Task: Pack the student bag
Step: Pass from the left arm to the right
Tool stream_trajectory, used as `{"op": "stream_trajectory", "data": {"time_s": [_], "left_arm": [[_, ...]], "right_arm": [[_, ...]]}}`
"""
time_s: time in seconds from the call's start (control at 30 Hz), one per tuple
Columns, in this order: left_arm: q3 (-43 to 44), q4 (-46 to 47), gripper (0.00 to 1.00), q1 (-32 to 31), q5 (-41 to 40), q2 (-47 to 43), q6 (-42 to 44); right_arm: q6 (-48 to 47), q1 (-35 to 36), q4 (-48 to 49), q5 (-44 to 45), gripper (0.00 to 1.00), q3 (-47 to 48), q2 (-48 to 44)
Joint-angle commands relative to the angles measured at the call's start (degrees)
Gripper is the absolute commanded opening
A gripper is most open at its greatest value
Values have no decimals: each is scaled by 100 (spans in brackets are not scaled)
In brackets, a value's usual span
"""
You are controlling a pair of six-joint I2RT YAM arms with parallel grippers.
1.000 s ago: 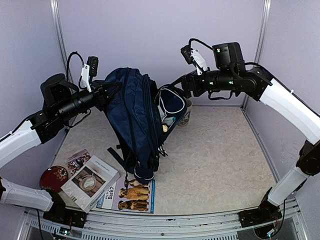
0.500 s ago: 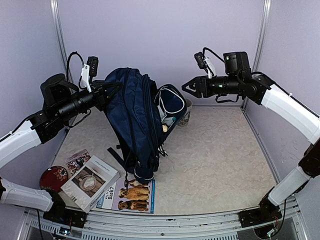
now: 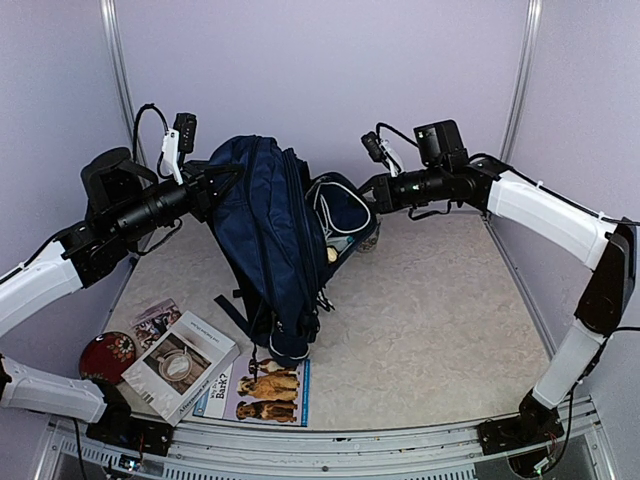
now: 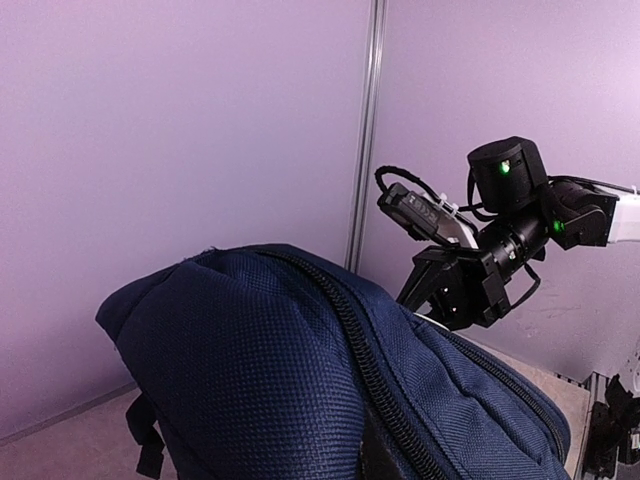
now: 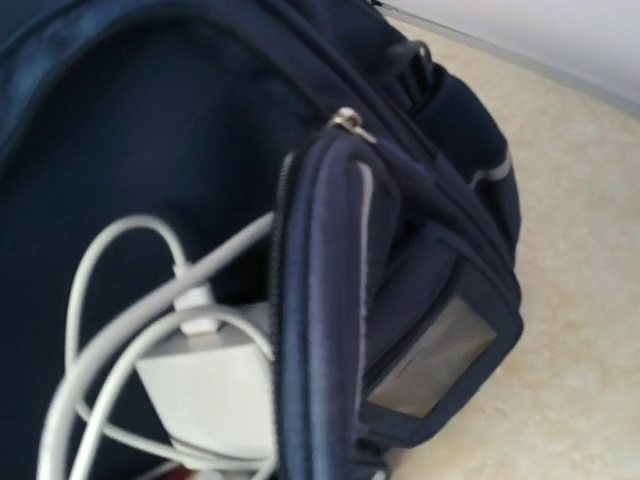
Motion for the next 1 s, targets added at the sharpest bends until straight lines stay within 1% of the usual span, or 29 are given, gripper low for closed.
{"op": "stream_trajectory", "data": {"time_s": [0.0, 0.13, 0.23, 0.33, 0.47, 0.57, 0.63, 0.7, 0.8, 0.87, 0.97], "left_arm": [[-18, 358, 0, 48, -3, -178, 58], [-54, 488, 0, 52, 40, -222, -1], [-149, 688, 0, -13, 155, -288, -45], [-265, 813, 0, -225, 266, -331, 25], [-625, 981, 0, -732, 630, -459, 314], [-1007, 1189, 1, -1058, 935, -551, 372], [-1219, 1246, 9, -1139, 1117, -571, 232], [-1378, 1189, 25, -1154, 1158, -593, 101], [-1454, 710, 56, -1152, 1097, -733, 176], [-1394, 221, 68, -1152, 1017, -932, 441], [-1328, -359, 87, -1152, 930, -1372, 823]], "right_arm": [[-146, 28, -258, 302, 0, 549, -14], [-505, 28, -675, 984, 0, 1673, 131], [-731, 35, -870, 1138, 0, 2475, 311], [-851, 50, -880, 1004, 0, 2933, 408], [-980, 84, -754, 519, 0, 3123, 586], [-1306, 105, -756, 272, 0, 3369, 792], [-1547, 107, -833, 204, 0, 3547, 958], [-1803, 107, -1001, 146, 0, 3711, 1110], [-2310, 107, -1259, 246, 0, 3697, 1204], [-2761, 94, -1428, 320, 0, 3636, 1224], [-3107, 59, -1637, 290, 0, 3669, 1251]]}}
